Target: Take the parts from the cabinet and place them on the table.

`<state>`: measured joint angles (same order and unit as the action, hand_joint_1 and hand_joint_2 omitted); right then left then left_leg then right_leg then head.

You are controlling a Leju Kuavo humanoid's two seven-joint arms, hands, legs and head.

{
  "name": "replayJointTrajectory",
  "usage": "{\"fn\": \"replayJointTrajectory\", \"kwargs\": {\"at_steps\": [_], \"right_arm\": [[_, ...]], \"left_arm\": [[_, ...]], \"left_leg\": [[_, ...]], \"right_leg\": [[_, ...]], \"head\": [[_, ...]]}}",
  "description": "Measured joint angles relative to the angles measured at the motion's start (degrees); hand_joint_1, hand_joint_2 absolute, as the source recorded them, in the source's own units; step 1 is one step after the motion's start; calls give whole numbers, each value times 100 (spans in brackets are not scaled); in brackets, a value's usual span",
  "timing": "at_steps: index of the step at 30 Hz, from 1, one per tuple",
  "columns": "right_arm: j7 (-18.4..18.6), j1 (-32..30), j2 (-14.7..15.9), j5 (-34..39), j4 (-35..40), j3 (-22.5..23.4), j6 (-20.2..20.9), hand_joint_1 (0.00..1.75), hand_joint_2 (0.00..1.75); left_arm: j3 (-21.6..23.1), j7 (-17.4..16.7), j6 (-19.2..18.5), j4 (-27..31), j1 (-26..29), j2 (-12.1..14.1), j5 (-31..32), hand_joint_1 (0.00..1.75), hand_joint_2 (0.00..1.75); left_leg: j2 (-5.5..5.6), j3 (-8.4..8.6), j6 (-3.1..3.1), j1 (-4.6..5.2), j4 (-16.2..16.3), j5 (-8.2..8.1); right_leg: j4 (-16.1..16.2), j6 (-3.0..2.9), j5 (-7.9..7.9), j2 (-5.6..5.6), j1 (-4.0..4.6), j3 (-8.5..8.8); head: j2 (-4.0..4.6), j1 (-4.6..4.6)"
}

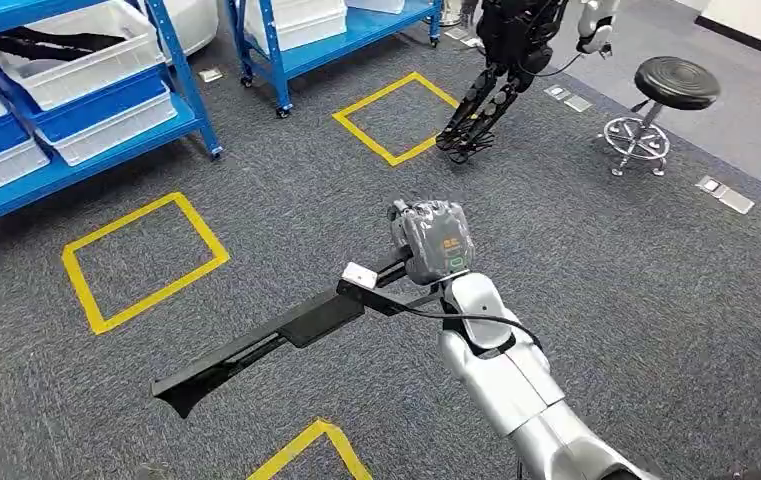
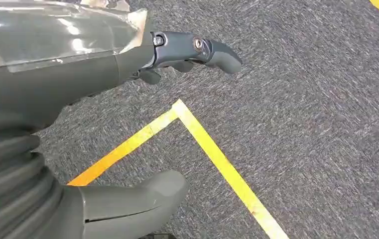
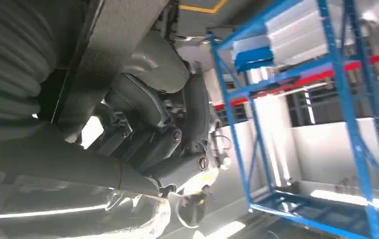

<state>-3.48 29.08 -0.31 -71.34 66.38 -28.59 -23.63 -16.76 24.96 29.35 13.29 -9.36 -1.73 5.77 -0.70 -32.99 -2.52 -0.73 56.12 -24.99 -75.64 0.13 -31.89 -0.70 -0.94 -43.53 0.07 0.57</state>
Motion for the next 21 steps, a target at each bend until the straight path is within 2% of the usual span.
{"fn": "replayJointTrajectory", "kwargs": {"at_steps": [1, 2, 3, 4, 5, 6, 7, 9, 10, 11, 12, 14, 15, 16, 17, 18, 19, 20, 21], "right_arm": [[2, -15, 2, 0, 0, 4, 2, 171, 175], [2, -17, 4, 0, 0, 11, 2, 171, 175], [2, -13, 4, -7, 0, 15, 2, 171, 175], [2, -8, 2, -9, 7, 17, 2, 171, 175], [2, -2, 0, -11, 22, 20, 0, 171, 175], [2, 14, -7, -13, 31, 20, 2, 171, 175], [2, 19, -13, -13, 33, 28, 2, 171, 175], [4, 10, -9, -13, 33, 28, 2, 171, 175], [4, 15, -11, -13, 33, 28, 2, 171, 175], [4, 20, -15, -13, 35, 31, 2, 171, 175], [4, 26, -22, -13, 37, 28, 4, 171, 175], [4, 22, -42, -22, 37, 28, 9, 171, 175], [4, 15, -44, -33, 33, 28, 11, 171, 175], [4, 11, -42, -35, 31, 28, 13, 171, 175], [4, 10, -42, -39, 31, 28, 13, 171, 175], [4, 12, -44, -46, 31, 28, 13, 171, 175], [2, 16, -46, -50, 31, 28, 13, 171, 175], [2, 19, -55, -52, 31, 28, 13, 171, 175], [2, 30, -61, -54, 31, 28, 13, 171, 175]], "left_arm": [[-2, 0, 0, 0, 1, 0, 0, 0, 175], [-4, 0, -2, 0, 0, -7, 0, 0, 175], [-4, 0, -4, 0, -3, -9, 0, 0, 175], [-7, 0, -7, 0, -9, -11, 0, 0, 175], [-7, 0, -7, 0, -14, -11, 0, 0, 175], [-9, 0, -7, 0, -19, -9, 0, 0, 175], [-9, 0, -7, 0, -17, -7, 0, 0, 175], [-11, 0, -7, 0, -17, -4, 0, 0, 175], [-11, 2, -7, 0, -22, -2, 0, 0, 175], [-11, 4, -7, 0, -27, 2, 0, 0, 175], [-11, 9, -7, 0, -25, -4, 0, 0, 175], [-13, 9, -7, 0, -21, -4, 0, 0, 175], [-13, 9, -7, 0, -16, -2, 0, 0, 175], [-13, 9, -7, 0, -11, -2, 0, 0, 175], [-13, 9, -7, 0, -9, -2, 0, 0, 175], [-13, 11, -7, 0, -10, -2, 0, 0, 175], [-13, 11, -7, 0, -12, -2, 0, 0, 175], [-13, 11, -7, 0, -12, 2, 0, 0, 175], [-17, 11, -9, -2, -12, 13, 0, 0, 175]], "left_leg": [[-31, 1, 0, 7, 0, 0], [-67, 3, 2, 11, 3, -1], [-97, 5, 5, 13, 13, -3], [-123, 8, 21, 13, 26, -14], [-141, 5, 46, 26, 51, -31], [-162, -25, 92, 88, 101, -63], [-189, -30, 104, 87, 97, -61], [-250, -23, 121, 66, 98, -53], [-265, -33, 151, 47, 114, -77], [-148, -67, 203, 16, 203, -181], [-37, -185, 230, 5, 509, -413], [28, -618, 270, -2, 1468, -889], [28, -794, 277, -3, 1818, -994], [29, -860, 273, -4, 1931, -966], [30, -791, 257, -5, 1770, -805], [55, -605, 237, -6, 1396, -565], [144, -324, 207, -7, 842, -278], [412, -53, 161, -18, 306, -65], [605, 19, 136, -48, 206, -151]], "right_leg": [[-34, 33, 27, 1, 0, -15], [220, 76, 150, 6, 1, 121], [720, 122, 345, 28, 2, 385], [1288, 150, 536, 97, 2, 690], [1750, 143, 644, 265, 7, 939], [1832, 79, 631, 266, 63, 998], [1822, 36, 645, 200, 52, 966], [1817, 8, 662, 135, 57, 950], [1841, -34, 688, 90, 3, 961], [1847, -51, 700, 46, -17, 969], [1846, -91, 711, 16, -20, 965], [1843, -109, 721, -83, -9, 949], [1842, -123, 731, -137, 0, 943], [1841, -123, 732, -191, 2, 941], [1838, -122, 732, -260, 2, 942], [1834, -121, 733, -326, 2, 951], [1830, -119, 734, -399, 2, 963], [1832, -114, 737, -464, -3, 969], [1827, -80, 757, -506, 37, 937]], "head": [[0, -2], [0, 0], [0, 0], [0, 0], [0, 0], [0, 0], [0, -7], [0, -7], [0, -9], [0, -9], [0, -13], [0, -15], [0, -15], [0, -15], [0, -15], [0, -15], [0, -15], [0, -15], [0, -9]]}}
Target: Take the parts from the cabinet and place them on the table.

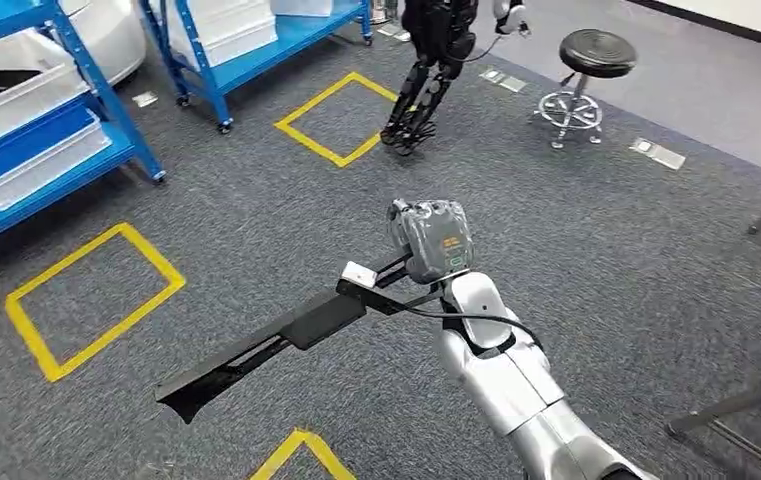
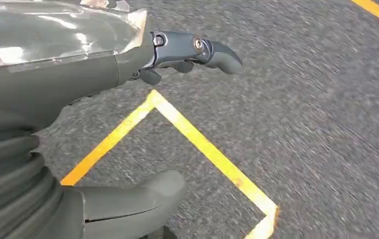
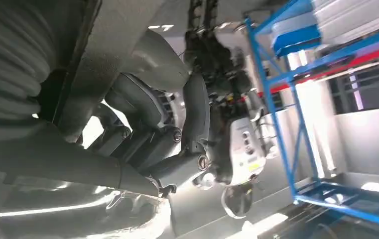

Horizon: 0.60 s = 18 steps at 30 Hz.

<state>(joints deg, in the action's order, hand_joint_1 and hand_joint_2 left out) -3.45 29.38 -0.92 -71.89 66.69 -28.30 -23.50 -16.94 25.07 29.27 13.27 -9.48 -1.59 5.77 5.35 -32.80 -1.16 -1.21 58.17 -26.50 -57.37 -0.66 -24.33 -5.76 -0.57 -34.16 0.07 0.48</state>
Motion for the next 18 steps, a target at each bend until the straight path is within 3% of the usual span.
{"fn": "replayJointTrajectory", "kwargs": {"at_steps": [2, 4, 5, 6, 7, 9, 10, 11, 12, 13, 14, 15, 16, 18], "right_arm": [[0, 15, -9, -2, 0, 2, 0, 171, 175], [2, -8, 0, -5, 0, 7, 0, 171, 175], [0, -9, 7, -5, 2, 15, 0, 171, 175], [-2, 9, 17, -5, 0, 24, 0, 171, 175], [-2, 21, 13, -9, 0, 22, 0, 171, 175], [-2, -1, 9, -11, 0, 20, -2, 171, 175], [2, -22, 13, -15, -2, 20, -2, 171, 175], [2, -40, 24, -22, -2, 22, -2, 171, 175], [4, -45, 33, -26, -2, 22, -4, 171, 175], [7, -44, 39, -31, -2, 22, -7, 171, 175], [9, -43, 39, -31, 0, 22, -11, 171, 175], [18, -33, 39, -31, 0, 22, -13, 171, 175], [20, -43, 26, -35, 0, 22, -15, 171, 175], [24, -70, 35, -44, 0, 24, -20, 171, 175]], "left_arm": [[2, 0, 2, 0, 7, 0, 0, 0, 175], [0, -2, 2, 2, -16, 2, 0, 0, 175], [0, -2, 2, 2, -33, -11, 0, 0, 175], [0, 7, 2, 2, -35, -11, 0, 0, 175], [0, 15, 2, 2, -26, -7, 0, 0, 175], [-2, 22, -2, 2, 5, -9, -2, 0, 175], [-2, 22, -9, 2, 9, -9, 0, 0, 175], [-2, 24, -15, 2, 8, -9, 0, 0, 175], [-2, 24, -17, 2, 5, -16, 9, 0, 175], [-2, 26, -17, 2, 2, -22, 11, 0, 175], [-2, 24, -17, 2, -1, -26, 13, 0, 175], [-2, 24, -15, 2, -3, -22, 15, 0, 175], [-2, 24, -15, 2, -3, -22, 17, 0, 175], [-2, 26, -13, 2, -2, -24, 9, 0, 175]], "left_leg": [[-115, -19, -5, 52, -40, 11], [-237, -7, -62, 62, -97, 47], [-339, 17, -110, 8, -177, 102], [-376, 34, -146, 37, -202, 115], [-470, 24, -158, 50, -199, 119], [-633, 8, -163, 76, -196, 115], [-712, -2, -164, 78, -192, 114], [-781, -3, -162, 78, -192, 113], [-857, -2, -157, 78, -189, 109], [-934, 3, -146, 77, -183, 102], [-990, 4, -120, 78, -162, 85], [-1040, -7, -84, 115, -136, 61], [-1088, -28, -47, 145, -107, 43], [-1208, -6, -35, 138, -101, 41]], "right_leg": [[-10, 67, 41, -127, -41, -70], [33, 141, 83, -254, -43, -105], [-38, 131, 41, -49, -18, -168], [-216, 121, -70, 254, -1, -270], [-668, 83, -293, 424, -3, -487], [-1547, 71, -609, 498, -21, -900], [-1798, 104, -655, 508, -27, -1010], [-1741, 146, -610, 515, -36, -966], [-1417, 202, -479, 542, -40, -771], [-850, 257, -286, 621, -42, -455], [-317, 283, -135, 807, -44, -153], [3, 236, -167, 1106, -2, -12], [3, 180, -119, 991, 40, 27], [-6, 145, -104, 852, 21, -12]], "head": [[0, -18], [0, -14], [0, -5], [0, 0], [0, 26], [0, 24], [0, 26], [0, 26], [0, 28], [0, 26], [0, 26], [0, 33], [0, 24], [0, 8]]}}
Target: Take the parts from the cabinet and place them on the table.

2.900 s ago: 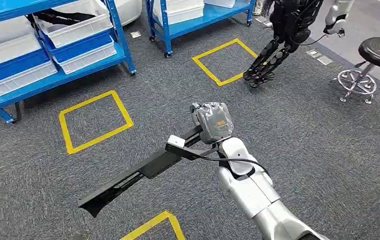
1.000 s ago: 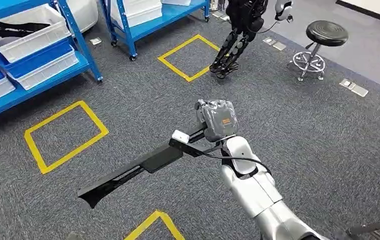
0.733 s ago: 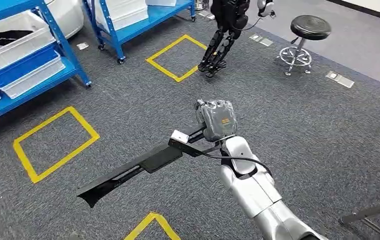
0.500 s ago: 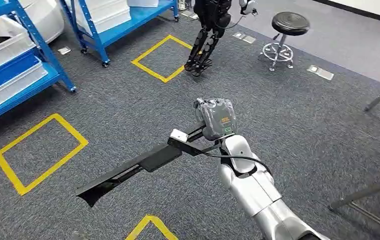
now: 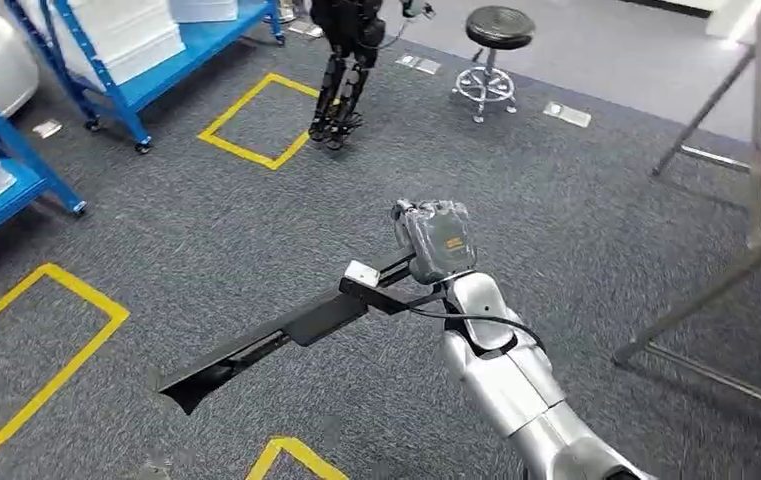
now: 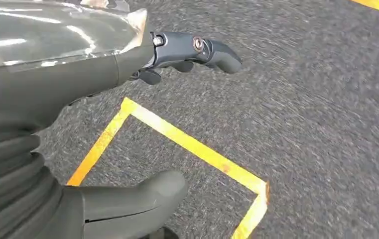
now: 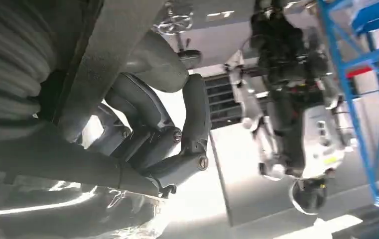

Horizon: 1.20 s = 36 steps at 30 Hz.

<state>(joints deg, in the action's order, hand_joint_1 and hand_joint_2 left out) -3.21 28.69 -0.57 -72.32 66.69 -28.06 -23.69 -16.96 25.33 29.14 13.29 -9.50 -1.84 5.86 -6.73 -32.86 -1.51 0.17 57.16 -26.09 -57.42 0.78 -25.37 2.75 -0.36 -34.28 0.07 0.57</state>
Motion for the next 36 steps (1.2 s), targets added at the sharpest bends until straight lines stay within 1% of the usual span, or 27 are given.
{"fn": "replayJointTrajectory", "kwargs": {"at_steps": [1, 2, 3, 4, 6, 7, 8, 10, 11, 12, 13, 16, 17, 18, 19, 21, 22, 23, 24, 25, 26, 27, 28, 32, 33, 34, 36], "right_arm": [[0, -14, 11, -2, 0, 2, 0, 171, 175], [0, -17, 11, -2, 2, 2, 0, 171, 175], [0, -5, 9, -4, 4, 4, 0, 171, 175], [0, -5, -9, -11, 4, 2, 0, 171, 175], [-2, -15, -37, -9, 2, -2, 4, 171, 175], [-4, -25, -37, -11, 0, -2, 9, 171, 175], [-4, -32, -33, -15, 0, -2, 9, 171, 175], [-7, -33, -33, -31, 0, -2, 9, 171, 175], [-20, -28, -39, -39, 2, -2, 9, 171, 175], [-22, -23, -53, -44, 0, -2, 9, 171, 175], [-20, -3, -55, -46, 0, -2, 11, 171, 175], [-20, -6, -50, -55, 4, 7, 13, 171, 175], [-20, -6, -44, -55, 4, 11, 13, 171, 175], [-20, 2, -39, -57, 7, 13, 13, 171, 175], [-20, 26, -42, -57, 9, 11, 15, 171, 175], [-20, 25, -50, -55, 13, 9, 20, 171, 175], [-20, 18, -46, -55, 7, 9, 24, 171, 175], [-20, 11, -40, -55, 0, 9, 37, 171, 175], [-20, 12, -35, -57, -2, 9, 48, 171, 175], [-20, 17, -35, -61, -2, 9, 48, 171, 175], [-30, 29, -37, -76, -2, 9, 48, 171, 175], [-37, 44, -41, -81, -2, 9, 48, 171, 175], [-39, 69, -53, -81, -4, 9, 48, 171, 175], [-42, 96, -44, -87, -17, 15, 48, 171, 175], [-46, 106, -50, -90, -17, 17, 50, 171, 175], [-57, 145, -53, -96, -28, 20, 63, 171, 175], [-74, 179, -68, -122, -61, 20, 70, 171, 175]], "left_arm": [[0, 2, 0, 0, -3, -4, -2, 0, 175], [0, 13, 0, 2, -6, -4, -2, 0, 175], [-9, 28, 0, 2, -6, -4, -11, 0, 175], [-20, 37, 0, 0, 6, -9, -9, 0, 175], [-37, 42, 4, 0, 40, -7, -28, 0, 175], [-42, 44, 7, 0, 52, -4, -31, 0, 175], [-48, 44, 9, 0, 59, -4, -35, 0, 175], [-55, 50, 9, 0, 58, -4, -35, 0, 175], [-59, 57, 9, 0, 56, 0, -35, 0, 175], [-66, 59, 9, 0, 55, 11, -35, 0, 175], [-72, 63, 9, 0, 61, 13, -33, 0, 175], [-74, 70, 15, 2, 47, 15, -33, 0, 175], [-74, 74, 15, 2, 35, 7, -26, 0, 175], [-74, 79, 15, 2, 22, 9, -26, 0, 175], [-74, 81, 15, 4, 25, 13, -26, 0, 175], [-77, 81, 15, 2, 51, 15, -26, 0, 175], [-77, 81, 15, 2, 52, 18, -28, 0, 175], [-79, 83, 15, 2, 52, 15, -28, 0, 175], [-81, 87, 15, 2, 50, 15, -46, 0, 175], [-83, 92, 15, 2, 50, 15, -46, 0, 175], [-83, 96, 13, 2, 48, 15, -46, 0, 175], [-85, 105, 13, 4, 44, 15, -46, 0, 175], [-96, 114, 9, 4, 44, 22, -50, 0, 175], [-142, 142, -7, 4, 42, 20, -66, 0, 175], [-144, 151, -20, 7, 35, 31, -66, 0, 175], [-155, 160, -26, 7, 43, 22, -66, 0, 175], [-173, 160, -31, 4, 65, 22, -63, 0, 175]], "left_leg": [[-61, 7, 19, -12, 0, -2], [-23, -21, 73, -49, 29, -60], [277, -54, 108, -79, 191, -213], [476, -190, 123, -99, 523, -444], [636, -610, 153, -98, 1454, -879], [648, -771, 154, -99, 1760, -954], [654, -799, 145, -99, 1778, -881], [700, -478, 113, -105, 1117, -424], [824, -209, 90, -121, 577, -154], [1155, -36, 63, -148, 204, -67], [1266, 22, 48, -161, 112, -105], [1064, 4, 9, -95, 105, -89], [971, 31, -58, -125, 13, -29], [883, 53, -104, -121, -45, 16], [817, 38, -133, -105, -49, 27], [631, 24, -140, -73, -48, 27], [548, 7, -140, -67, -45, 27], [470, 4, -139, -61, -45, 28], [392, 2, -139, -61, -44, 27], [315, 6, -135, -60, -43, 25], [243, 12, -127, -61, -40, 20], [195, 24, -104, -45, -25, 8], [139, 0, -70, 1, -9, -12], [-75, 24, 16, -12, 1, -14], [111, -8, 72, -66, 84, -121], [397, -110, 92, -93, 370, -344], [626, -511, 127, -100, 1262, -794]], "right_leg": [[6, -31, 15, -73, 0, -10], [33, -86, 49, -147, -72, 11], [33, -104, 58, -214, -74, 5], [32, -152, 74, -257, -75, 3], [31, -181, 85, -405, -61, -6], [30, -180, 86, -479, -52, -10], [25, -180, 88, -560, -52, -11], [6, -176, 90, -709, -53, -5], [-7, -175, 91, -783, -53, 0], [-10, -167, 94, -844, -59, -7], [-30, -127, 115, -909, 2, -54], [25, -4, 195, -1106, -75, -113], [31, 27, 208, -1097, -11, -180], [-99, 3, 125, -704, -13, -245], [-395, -34, -50, -482, -3, -392], [-1363, -73, -434, -353, -24, -850], [-1741, -61, -551, -346, -29, -1019], [-1854, -26, -555, -341, -36, -1055], [-1674, 16, -479, -332, -38, -937], [-1223, 65, -321, -291, -38, -664], [-582, 103, -126, -163, -38, -293], [-95, 105, -15, 91, -34, -6], [27, 51, -53, 193, 46, 84], [59, -72, 24, -102, 7, 28], [81, -111, 50, -181, -53, 48], [79, -154, 73, -233, -54, 39], [79, -182, 85, -358, -38, 26]], "head": [[0, 2], [0, 2], [0, -4], [0, -4], [0, -13], [0, -13], [0, -13], [0, -13], [0, -15], [0, -13], [0, -4], [0, -13], [0, -2], [0, -4], [0, 22], [0, 20], [0, 20], [0, 22], [0, 24], [0, 24], [0, 24], [0, 24], [0, 26], [0, 11], [0, 9], [0, 7], [0, -6]]}}
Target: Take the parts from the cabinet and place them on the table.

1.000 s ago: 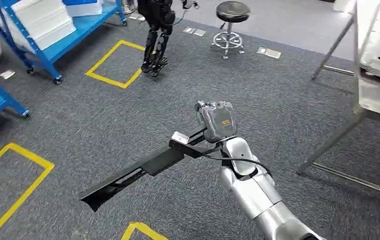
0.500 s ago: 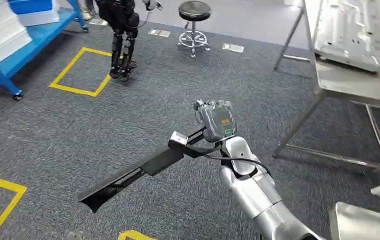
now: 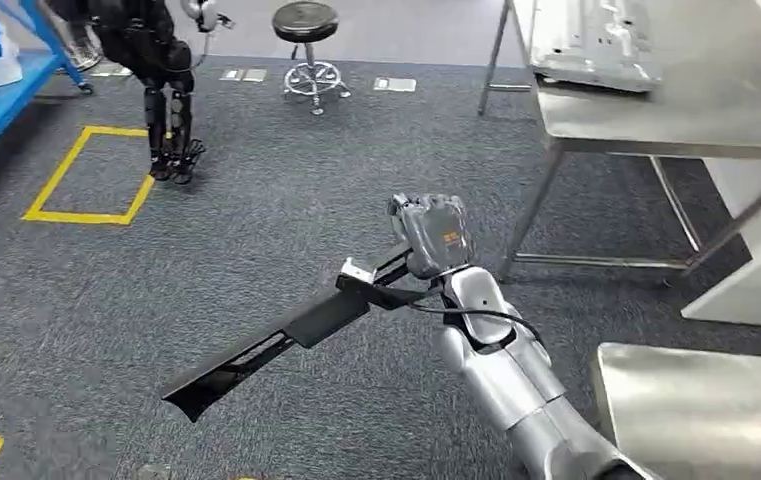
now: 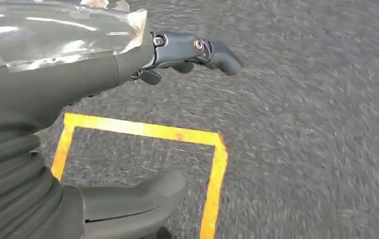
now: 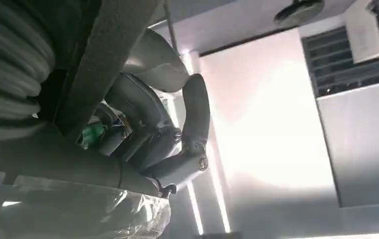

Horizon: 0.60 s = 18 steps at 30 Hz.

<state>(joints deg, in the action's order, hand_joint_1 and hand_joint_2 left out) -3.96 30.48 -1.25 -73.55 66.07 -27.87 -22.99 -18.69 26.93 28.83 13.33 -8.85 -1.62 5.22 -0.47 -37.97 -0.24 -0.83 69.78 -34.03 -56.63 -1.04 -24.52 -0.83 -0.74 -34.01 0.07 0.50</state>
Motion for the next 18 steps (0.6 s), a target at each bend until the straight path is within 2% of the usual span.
{"fn": "replayJointTrajectory", "kwargs": {"at_steps": [1, 2, 3, 4, 5, 6, 7, 9, 10, 11, 12, 13, 14, 15, 16, 17, 18], "right_arm": [[-7, 8, 2, -2, -20, 0, 9, 171, 175], [-7, 13, 15, -4, -46, 7, 11, 171, 175], [-4, 26, 24, -7, -72, 22, 13, 171, 175], [2, 52, 35, -11, -103, 48, 13, 171, 175], [4, 90, 42, -18, -127, 66, 13, 171, 175], [4, 134, 44, -18, -142, 83, 13, 171, 175], [13, 216, 48, -18, -171, 96, 15, 171, 175], [15, 248, 53, -15, -190, 107, 22, 171, 175], [17, 247, 61, -15, -208, 127, 26, 171, 175], [15, 249, 68, -15, -212, 136, 26, 171, 175], [15, 251, 85, -15, -221, 151, 26, 171, 175], [13, 274, 94, -13, -225, 157, 26, 171, 175], [11, 295, 94, -15, -238, 157, 26, 171, 175], [13, 305, 94, -15, -241, 160, 26, 171, 175], [13, 299, 96, -13, -264, 160, 28, 171, 175], [15, 291, 98, -13, -278, 160, 28, 171, 175], [17, 282, 105, -13, -289, 160, 28, 171, 175]], "left_arm": [[-7, 0, 2, 0, 10, 4, -7, 0, 175], [-11, 2, 2, 0, 16, 9, -7, 0, 175], [-13, 2, 2, 0, 18, 7, -13, 0, 175], [-15, 4, 0, 0, 18, 7, -15, 0, 175], [-20, 7, 0, 0, 17, 9, -15, 0, 175], [-26, 9, 0, 0, 17, 13, -15, 0, 175], [-46, 15, 0, 0, 22, 24, -15, 0, 175], [-48, 22, 0, 0, 18, 28, -15, 0, 175], [-50, 24, 2, 0, 7, 31, -33, 0, 175], [-50, 26, 0, 0, -1, 28, -31, 0, 175], [-50, 28, 0, 0, -9, 20, -31, 0, 175], [-50, 35, -2, 0, -10, 20, -31, 0, 175], [-50, 37, 0, 0, -6, 28, -31, 0, 175], [-52, 37, -2, 0, 6, 28, -31, 0, 175], [-52, 37, -2, 0, 18, 28, -33, 0, 175], [-52, 37, -2, 0, 19, 28, -33, 0, 175], [-52, 37, -2, 0, 19, 31, -33, 0, 175]], "left_leg": [[25, -198, 8, 0, 394, -136], [33, -307, 6, -1, 578, -137], [36, -275, -9, 0, 476, -10], [52, -110, -28, -1, 130, 234], [113, 156, -49, -7, -402, 522], [310, 410, -73, -27, -906, 749], [612, 530, -97, -51, -1181, 704], [496, 507, -119, -14, -1159, 715], [418, 510, -159, 13, -1167, 741], [363, 529, -195, 10, -1224, 778], [264, 545, -243, -50, -1308, 838], [216, 557, -289, -18, -1344, 861], [127, 538, -311, -3, -1346, 874], [74, 528, -311, 18, -1345, 874], [-51, 510, -313, 39, -1344, 874], [-111, 502, -313, 40, -1341, 874], [-168, 499, -312, 45, -1340, 874]], "right_leg": [[-2, -6, 6, -71, 9, -7], [-2, -18, 14, -146, 21, -10], [-7, -13, 17, -216, 23, -10], [-16, -9, 20, -293, 23, -8], [-28, 0, 25, -370, 22, -5], [-41, 5, 29, -438, 19, -7], [-61, 59, 59, -534, 73, -55], [-46, 119, 97, -632, 19, -105], [-8, 179, 137, -719, -2, -120], [15, 214, 159, -771, 21, -155], [-65, 196, 121, -605, 39, -200], [-248, 171, -3, -296, 65, -332], [-642, 141, -197, -106, 58, -518], [-927, 131, -313, -52, 50, -648], [-1586, 132, -555, -1, 17, -952], [-1823, 154, -623, 8, 4, -1055], [-1903, 187, -631, 13, -6, -1076]], "head": [[0, -7], [0, -4], [0, -5], [0, -5], [0, -4], [0, -7], [0, 4], [0, -7], [0, -7], [0, -4], [0, 0], [0, 4], [0, 30], [0, 28], [0, 28], [0, 30], [0, 30]]}}
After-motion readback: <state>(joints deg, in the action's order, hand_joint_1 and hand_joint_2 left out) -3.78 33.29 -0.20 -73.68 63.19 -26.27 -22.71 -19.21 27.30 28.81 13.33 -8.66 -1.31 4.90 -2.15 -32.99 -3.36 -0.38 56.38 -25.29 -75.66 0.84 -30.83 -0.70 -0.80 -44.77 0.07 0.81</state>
